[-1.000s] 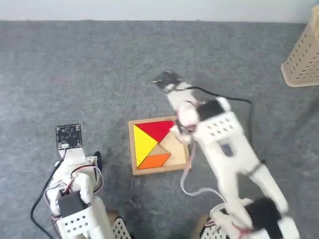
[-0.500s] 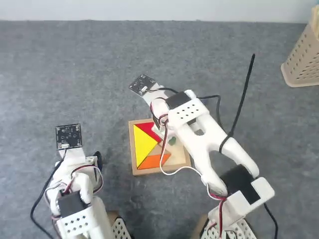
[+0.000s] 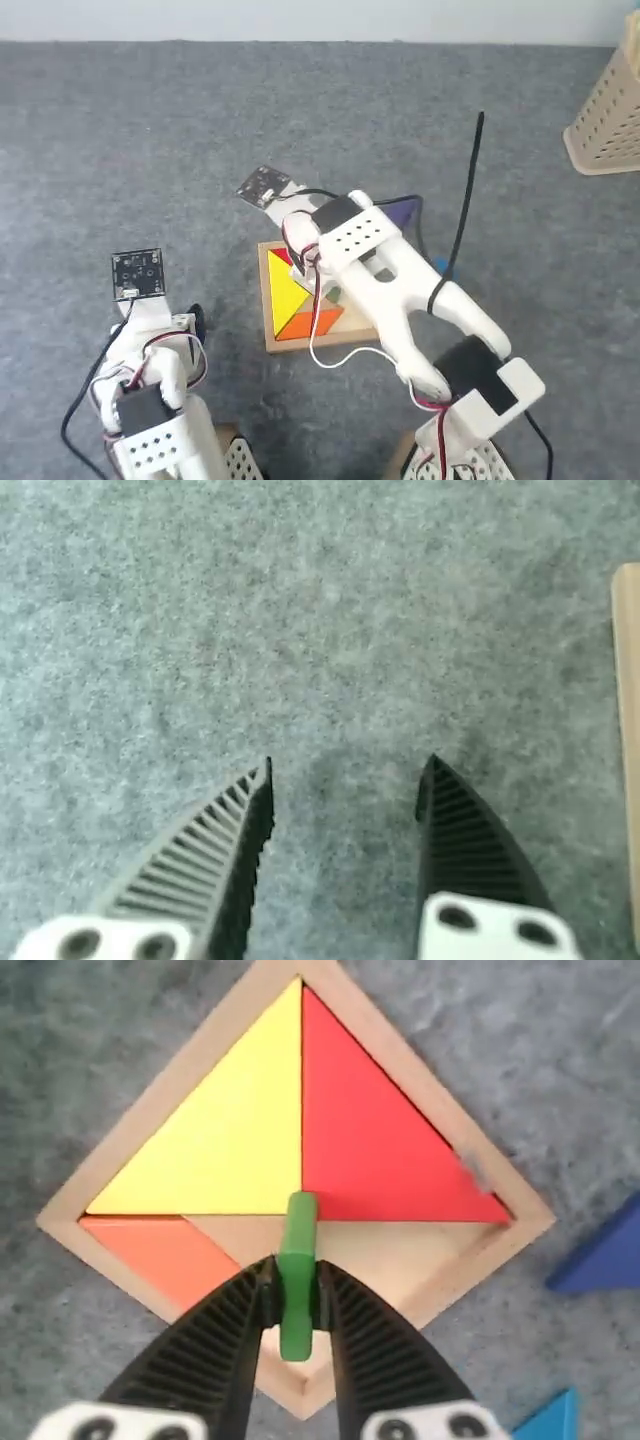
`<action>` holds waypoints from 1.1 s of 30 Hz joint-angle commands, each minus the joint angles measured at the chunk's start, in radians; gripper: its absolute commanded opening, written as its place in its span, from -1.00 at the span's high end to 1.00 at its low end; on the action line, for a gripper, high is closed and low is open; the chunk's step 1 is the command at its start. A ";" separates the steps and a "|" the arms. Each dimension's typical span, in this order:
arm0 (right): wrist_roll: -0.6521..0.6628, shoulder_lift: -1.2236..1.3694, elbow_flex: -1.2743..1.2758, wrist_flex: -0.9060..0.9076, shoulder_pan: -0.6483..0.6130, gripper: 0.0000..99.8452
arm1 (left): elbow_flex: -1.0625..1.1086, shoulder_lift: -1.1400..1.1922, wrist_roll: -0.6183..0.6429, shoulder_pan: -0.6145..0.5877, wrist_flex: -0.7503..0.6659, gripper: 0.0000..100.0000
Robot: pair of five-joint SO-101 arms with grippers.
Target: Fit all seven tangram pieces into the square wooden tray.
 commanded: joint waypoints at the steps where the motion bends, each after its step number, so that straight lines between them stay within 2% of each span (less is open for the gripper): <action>1: -0.034 -0.013 -0.006 0.015 0.010 0.99 | -0.005 -0.012 0.009 0.006 0.003 0.55; 16: -0.029 -0.012 -0.006 0.101 0.008 0.99 | -0.005 -0.012 0.009 0.006 0.003 0.55; 33: -0.029 -0.013 0.069 -0.028 0.007 0.99 | -0.005 -0.012 0.009 0.006 0.003 0.55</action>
